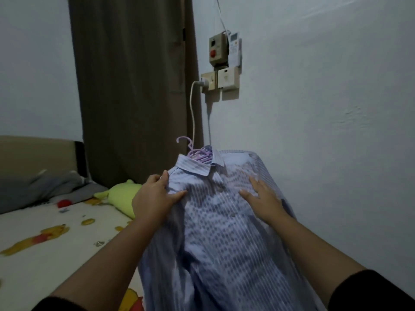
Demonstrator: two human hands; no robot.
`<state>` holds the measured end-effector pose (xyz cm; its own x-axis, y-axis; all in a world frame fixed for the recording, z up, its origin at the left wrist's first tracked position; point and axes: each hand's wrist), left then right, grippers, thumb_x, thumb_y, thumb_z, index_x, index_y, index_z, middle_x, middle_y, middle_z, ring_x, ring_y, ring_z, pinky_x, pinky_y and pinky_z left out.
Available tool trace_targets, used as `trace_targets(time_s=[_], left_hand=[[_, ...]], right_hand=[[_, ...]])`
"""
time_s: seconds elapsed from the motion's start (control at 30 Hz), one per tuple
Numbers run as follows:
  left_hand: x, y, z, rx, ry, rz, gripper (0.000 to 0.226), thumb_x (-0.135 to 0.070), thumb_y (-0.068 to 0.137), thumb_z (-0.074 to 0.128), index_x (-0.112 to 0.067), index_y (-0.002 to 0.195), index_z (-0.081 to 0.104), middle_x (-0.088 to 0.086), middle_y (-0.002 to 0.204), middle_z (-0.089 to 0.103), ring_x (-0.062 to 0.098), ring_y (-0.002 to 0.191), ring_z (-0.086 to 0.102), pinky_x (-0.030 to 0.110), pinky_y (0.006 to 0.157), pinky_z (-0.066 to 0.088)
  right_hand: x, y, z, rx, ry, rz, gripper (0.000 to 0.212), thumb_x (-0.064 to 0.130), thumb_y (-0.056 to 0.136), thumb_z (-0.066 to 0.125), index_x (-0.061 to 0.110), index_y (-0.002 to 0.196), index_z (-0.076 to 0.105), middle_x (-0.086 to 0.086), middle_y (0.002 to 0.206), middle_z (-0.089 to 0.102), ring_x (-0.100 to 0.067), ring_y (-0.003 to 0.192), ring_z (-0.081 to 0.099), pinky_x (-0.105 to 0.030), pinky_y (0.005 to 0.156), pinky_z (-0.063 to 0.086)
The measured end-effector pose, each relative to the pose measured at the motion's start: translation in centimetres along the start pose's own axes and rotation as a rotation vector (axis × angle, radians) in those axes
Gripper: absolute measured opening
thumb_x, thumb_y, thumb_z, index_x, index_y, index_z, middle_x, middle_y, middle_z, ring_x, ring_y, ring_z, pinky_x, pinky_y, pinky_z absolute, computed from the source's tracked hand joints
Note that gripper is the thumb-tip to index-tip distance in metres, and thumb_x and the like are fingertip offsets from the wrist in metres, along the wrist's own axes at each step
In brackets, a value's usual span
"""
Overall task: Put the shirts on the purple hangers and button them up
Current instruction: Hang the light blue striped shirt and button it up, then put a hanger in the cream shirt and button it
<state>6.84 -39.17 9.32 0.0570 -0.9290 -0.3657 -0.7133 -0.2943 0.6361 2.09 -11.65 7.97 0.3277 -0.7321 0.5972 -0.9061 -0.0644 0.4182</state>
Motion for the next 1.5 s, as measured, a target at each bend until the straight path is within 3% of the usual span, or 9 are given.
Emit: trace_targets(time_s=[0.13,0.23,0.37,0.5,0.8,0.93,1.07,1.27,1.5], left_hand=[[3.1,2.0,3.0,0.099,0.219,-0.167,0.083,-0.081,0.077,0.040,-0.017,0.128,0.055,0.008,0.116,0.061,0.026,0.100,0.059,0.032,0.071,0.042],[3.5,2.0,4.8,0.146,0.325,-0.153,0.061,-0.068,0.090,0.035,-0.021,0.117,0.063,0.005,0.117,0.062,0.026,0.107,0.055,0.038,0.088,0.036],[2.2,1.8,5.7,0.146,0.167,-0.075,0.053,-0.058,0.094,0.039,-0.024,0.131,0.057,0.002,0.133,0.056,0.024,0.120,0.049,0.040,0.095,0.032],[0.8,0.9,6.2,0.166,0.059,-0.004,0.051,-0.057,0.093,0.043,-0.021,0.125,0.061,0.000,0.130,0.058,0.022,0.119,0.050,0.038,0.094,0.035],[-4.7,-3.8,6.3,0.278,0.062,0.175,0.062,-0.062,0.090,0.043,-0.025,0.140,0.046,-0.001,0.146,0.044,0.020,0.134,0.039,0.041,0.107,0.030],[-8.4,-7.5,6.7,0.391,-0.020,0.232,0.067,-0.062,0.090,0.044,-0.026,0.146,0.037,-0.001,0.154,0.033,0.020,0.140,0.030,0.042,0.112,0.022],[-12.0,-11.7,7.2,0.546,-0.082,0.307,0.072,-0.063,0.090,0.046,-0.024,0.149,0.031,0.001,0.155,0.030,0.023,0.140,0.031,0.044,0.111,0.030],[-17.0,-18.7,8.9,0.734,-0.167,0.445,0.073,-0.061,0.090,0.050,-0.025,0.150,0.029,0.003,0.152,0.037,0.025,0.131,0.045,0.044,0.102,0.042],[-20.9,-26.0,12.6,0.905,-0.248,0.587,0.073,-0.055,0.091,0.053,-0.021,0.150,0.028,0.005,0.152,0.037,0.026,0.135,0.040,0.041,0.105,0.039]], right_hand=[[0.9,2.0,4.1,0.041,0.017,0.010,0.072,0.062,0.089,0.041,0.029,0.149,0.019,-0.001,0.159,0.012,-0.021,0.145,0.014,-0.049,0.117,0.014],[1.4,2.6,6.2,0.072,0.038,-0.002,0.070,0.059,0.091,0.041,0.028,0.149,0.020,-0.001,0.159,0.012,-0.020,0.145,0.013,-0.047,0.118,0.013],[1.1,2.8,7.3,0.081,0.041,-0.009,0.069,0.058,0.091,0.041,0.026,0.149,0.023,-0.002,0.158,0.016,-0.019,0.145,0.014,-0.047,0.117,0.014],[0.0,2.3,7.1,0.093,0.067,0.034,0.070,0.058,0.090,0.046,0.026,0.148,0.025,-0.001,0.158,0.018,-0.020,0.144,0.018,-0.046,0.117,0.016],[-2.8,-3.6,2.6,0.075,0.066,0.080,0.081,0.068,0.080,0.050,0.026,0.147,0.030,-0.001,0.153,0.030,-0.025,0.140,0.029,-0.052,0.111,0.027],[-5.5,-8.1,0.0,0.058,0.031,0.155,0.073,0.051,0.087,0.057,0.021,0.147,0.029,-0.005,0.155,0.025,-0.025,0.141,0.027,-0.046,0.114,0.026],[-8.2,-13.3,-3.2,0.016,0.012,0.237,0.070,0.043,0.087,0.062,0.017,0.145,0.034,-0.007,0.152,0.030,-0.024,0.137,0.033,-0.035,0.110,0.029],[-11.9,-21.6,-7.3,-0.028,-0.044,0.383,0.066,0.040,0.088,0.062,0.015,0.144,0.036,-0.008,0.152,0.030,-0.023,0.138,0.032,-0.035,0.110,0.029],[-16.8,-28.4,-7.8,-0.034,-0.005,0.557,0.064,0.037,0.087,0.064,0.014,0.142,0.041,-0.006,0.148,0.038,-0.023,0.134,0.038,-0.034,0.107,0.032]])
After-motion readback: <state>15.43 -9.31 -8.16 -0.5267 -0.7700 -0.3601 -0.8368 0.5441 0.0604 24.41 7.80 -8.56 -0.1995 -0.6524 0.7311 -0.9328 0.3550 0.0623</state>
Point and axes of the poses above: each hand's wrist, its own y-axis towards the middle knuckle, its own z-axis out of the palm, x = y × z
